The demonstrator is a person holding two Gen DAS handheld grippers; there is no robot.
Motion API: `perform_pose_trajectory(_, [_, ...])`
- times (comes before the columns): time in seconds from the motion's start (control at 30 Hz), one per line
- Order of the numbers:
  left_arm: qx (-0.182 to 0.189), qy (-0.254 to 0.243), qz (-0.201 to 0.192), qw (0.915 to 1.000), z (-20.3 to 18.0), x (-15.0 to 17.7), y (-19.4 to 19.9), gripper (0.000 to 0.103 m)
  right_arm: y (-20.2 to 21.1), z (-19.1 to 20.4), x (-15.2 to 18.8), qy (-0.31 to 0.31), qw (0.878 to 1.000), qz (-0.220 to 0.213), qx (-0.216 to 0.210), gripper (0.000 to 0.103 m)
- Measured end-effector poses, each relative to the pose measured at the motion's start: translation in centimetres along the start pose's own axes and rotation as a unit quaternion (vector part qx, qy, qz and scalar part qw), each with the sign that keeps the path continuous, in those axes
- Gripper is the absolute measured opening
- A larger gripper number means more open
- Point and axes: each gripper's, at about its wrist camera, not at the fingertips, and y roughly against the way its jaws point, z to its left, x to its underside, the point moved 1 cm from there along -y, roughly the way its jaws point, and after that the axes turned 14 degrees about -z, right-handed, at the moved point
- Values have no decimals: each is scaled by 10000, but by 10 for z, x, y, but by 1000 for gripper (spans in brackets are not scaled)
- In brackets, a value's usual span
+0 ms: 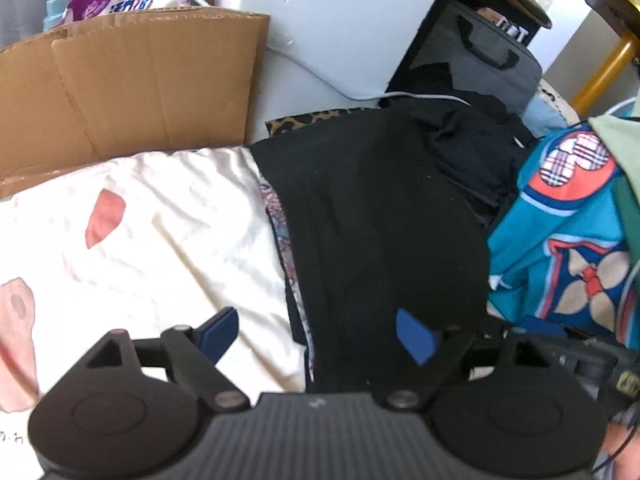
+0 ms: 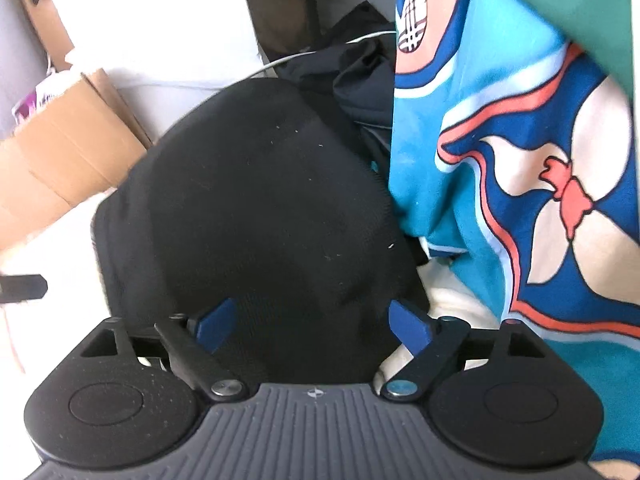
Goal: Fold clothes
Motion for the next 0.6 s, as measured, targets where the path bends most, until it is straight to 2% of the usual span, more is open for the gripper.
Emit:
perform_pose_trajectory(0.07, [-11, -87, 87, 9999, 1, -6, 10, 92, 8, 3, -8, -62, 9999, 121, 43, 99])
perform_pose_trajectory(0.13, [-128, -149, 140, 9997, 2, -12, 23, 95, 18, 6, -15, -108, 9997, 209, 38, 102])
perform_pose_trajectory(0.37, [-465, -160, 156, 9987, 10, -33, 72, 102, 49, 15, -45, -257, 9982, 519, 156, 102])
perform_pose_trajectory(0.47, [-810, -161, 160, 9965, 18, -38, 91, 102, 64, 19, -57, -307, 9978, 553, 187, 102])
perform_pose_trajectory(0.6, [-985, -6, 253, 9948, 30, -45, 119, 102, 84, 27, -73, -434, 9968, 660, 124, 102])
